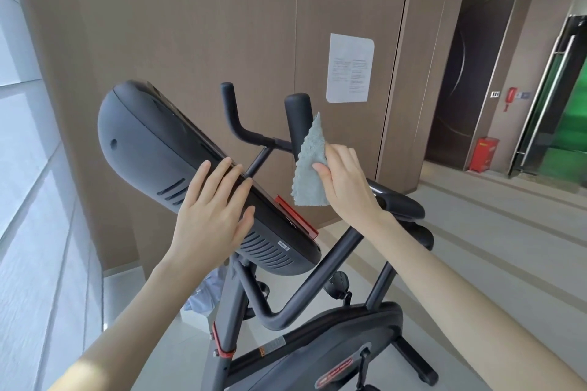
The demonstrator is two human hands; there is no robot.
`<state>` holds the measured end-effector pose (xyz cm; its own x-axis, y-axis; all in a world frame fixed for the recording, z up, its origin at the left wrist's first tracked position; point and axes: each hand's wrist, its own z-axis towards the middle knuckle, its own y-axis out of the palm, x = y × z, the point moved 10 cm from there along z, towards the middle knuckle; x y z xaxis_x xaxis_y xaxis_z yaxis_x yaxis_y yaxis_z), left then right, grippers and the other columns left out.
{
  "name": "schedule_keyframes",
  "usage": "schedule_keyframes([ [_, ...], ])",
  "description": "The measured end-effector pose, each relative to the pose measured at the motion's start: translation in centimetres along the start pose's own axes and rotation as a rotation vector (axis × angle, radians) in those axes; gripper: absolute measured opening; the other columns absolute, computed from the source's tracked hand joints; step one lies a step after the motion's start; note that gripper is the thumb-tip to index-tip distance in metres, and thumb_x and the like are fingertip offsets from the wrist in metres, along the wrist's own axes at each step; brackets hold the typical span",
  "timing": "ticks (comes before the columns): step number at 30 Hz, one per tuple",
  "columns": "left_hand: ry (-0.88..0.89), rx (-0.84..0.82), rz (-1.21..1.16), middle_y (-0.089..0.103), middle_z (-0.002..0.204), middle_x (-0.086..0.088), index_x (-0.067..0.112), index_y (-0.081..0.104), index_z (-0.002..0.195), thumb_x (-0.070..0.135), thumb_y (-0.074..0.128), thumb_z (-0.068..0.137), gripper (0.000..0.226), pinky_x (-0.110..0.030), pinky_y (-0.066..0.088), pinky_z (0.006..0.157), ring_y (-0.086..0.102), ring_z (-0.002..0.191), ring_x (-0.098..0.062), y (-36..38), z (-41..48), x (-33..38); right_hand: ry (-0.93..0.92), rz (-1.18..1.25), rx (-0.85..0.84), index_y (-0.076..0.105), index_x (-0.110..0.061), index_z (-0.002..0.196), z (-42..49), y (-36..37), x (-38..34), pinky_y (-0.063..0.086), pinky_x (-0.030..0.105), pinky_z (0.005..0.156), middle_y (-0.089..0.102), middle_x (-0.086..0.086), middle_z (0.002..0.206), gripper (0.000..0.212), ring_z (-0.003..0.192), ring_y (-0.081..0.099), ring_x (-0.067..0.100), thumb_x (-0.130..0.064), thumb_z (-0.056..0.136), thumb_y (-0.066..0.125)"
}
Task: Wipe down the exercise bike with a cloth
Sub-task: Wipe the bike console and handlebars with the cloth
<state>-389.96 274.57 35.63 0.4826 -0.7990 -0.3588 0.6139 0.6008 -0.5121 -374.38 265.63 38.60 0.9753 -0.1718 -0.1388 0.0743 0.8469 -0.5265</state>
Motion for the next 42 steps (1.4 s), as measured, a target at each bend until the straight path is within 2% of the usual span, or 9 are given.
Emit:
schedule_keyframes([
  [4,0.009,0.004,0.001,0.059,0.128,-0.017,0.003,0.065,0.117,0.029,0.048,0.091,0.040,-0.051,0.023,0.114,0.045,0.130,-0.035,-0.1,0.0,-0.1,0.079,0.136,0.153,0.039,0.002,0.136,5.3,-1.3,-1.2,0.024,0.012,0.089,0.049,0.014,0.121,0.045,0.107,0.038,0.013,-0.023,0.099,0.039],
  [7,0.024,0.003,0.000,0.059,0.128,-0.016,0.004,0.064,0.117,0.028,0.048,0.091,0.039,-0.050,0.024,0.114,0.045,0.130,-0.034,0.0,0.0,-0.1,0.024,0.094,0.203,0.032,0.001,0.141,7.2,-1.8,-2.1,0.025,0.015,0.092,0.047,0.016,0.125,0.049,0.110,0.042,0.022,-0.024,0.099,0.039],
  [11,0.033,-0.001,0.003,0.058,0.130,-0.016,0.005,0.064,0.118,0.029,0.044,0.093,0.040,-0.050,0.024,0.114,0.044,0.131,-0.034,0.0,-0.1,0.0,0.023,0.109,0.169,0.022,-0.004,0.146,4.2,-0.4,-1.7,0.030,0.022,0.093,0.044,0.016,0.130,0.053,0.113,0.042,0.021,-0.026,0.100,0.036],
  [17,0.024,0.027,-0.022,0.059,0.129,-0.016,0.005,0.065,0.118,0.029,0.042,0.094,0.042,-0.050,0.024,0.114,0.046,0.130,-0.034,-0.2,0.0,0.1,-0.014,-0.056,0.053,0.036,0.003,0.138,-1.7,0.4,-0.2,0.047,0.042,0.086,0.055,0.017,0.118,0.048,0.103,0.051,0.029,-0.024,0.098,0.038],
  [27,0.004,0.080,-0.095,0.062,0.126,-0.012,0.002,0.062,0.122,0.018,0.042,0.096,0.036,-0.049,0.027,0.112,0.051,0.126,-0.030,-1.3,0.1,-0.1,0.036,0.168,0.158,0.024,-0.002,0.145,6.9,-1.3,-1.4,0.032,0.024,0.093,0.046,0.014,0.127,0.051,0.112,0.043,0.021,-0.027,0.100,0.032],
  [33,-0.092,0.174,-0.219,0.055,0.135,-0.012,0.001,0.055,0.129,0.020,0.041,0.097,0.040,-0.045,0.026,0.114,0.049,0.128,-0.027,-3.8,2.6,1.5,-0.050,0.200,-0.091,0.010,-0.009,0.149,3.0,0.9,0.2,0.041,0.028,0.085,0.047,0.012,0.123,0.056,0.107,0.048,0.019,-0.031,0.101,0.031],
  [36,-0.127,0.195,-0.230,0.052,0.138,-0.012,0.001,0.052,0.132,0.018,0.042,0.097,0.041,-0.043,0.025,0.115,0.046,0.130,-0.027,-4.0,4.0,3.2,-0.207,0.066,-0.211,0.030,0.002,0.141,-0.3,1.5,1.2,0.046,0.040,0.085,0.056,0.018,0.114,0.051,0.101,0.054,0.030,-0.024,0.099,0.040],
  [38,-0.145,0.173,-0.216,0.049,0.141,-0.012,0.001,0.049,0.135,0.018,0.042,0.097,0.042,-0.043,0.024,0.115,0.044,0.132,-0.027,-3.6,4.8,4.6,-0.340,-0.071,-0.236,0.048,0.005,0.128,-2.0,1.2,1.7,0.049,0.043,0.077,0.062,0.018,0.104,0.043,0.089,0.058,0.034,-0.024,0.097,0.044],
  [42,-0.143,0.095,-0.146,0.043,0.146,-0.012,0.002,0.044,0.139,0.023,0.038,0.099,0.046,-0.043,0.022,0.116,0.039,0.136,-0.027,-2.3,6.2,7.2,-0.490,-0.225,-0.351,0.048,-0.003,0.133,-4.4,0.7,5.0,0.048,0.038,0.072,0.063,0.008,0.106,0.049,0.086,0.057,0.027,-0.031,0.097,0.030],
])
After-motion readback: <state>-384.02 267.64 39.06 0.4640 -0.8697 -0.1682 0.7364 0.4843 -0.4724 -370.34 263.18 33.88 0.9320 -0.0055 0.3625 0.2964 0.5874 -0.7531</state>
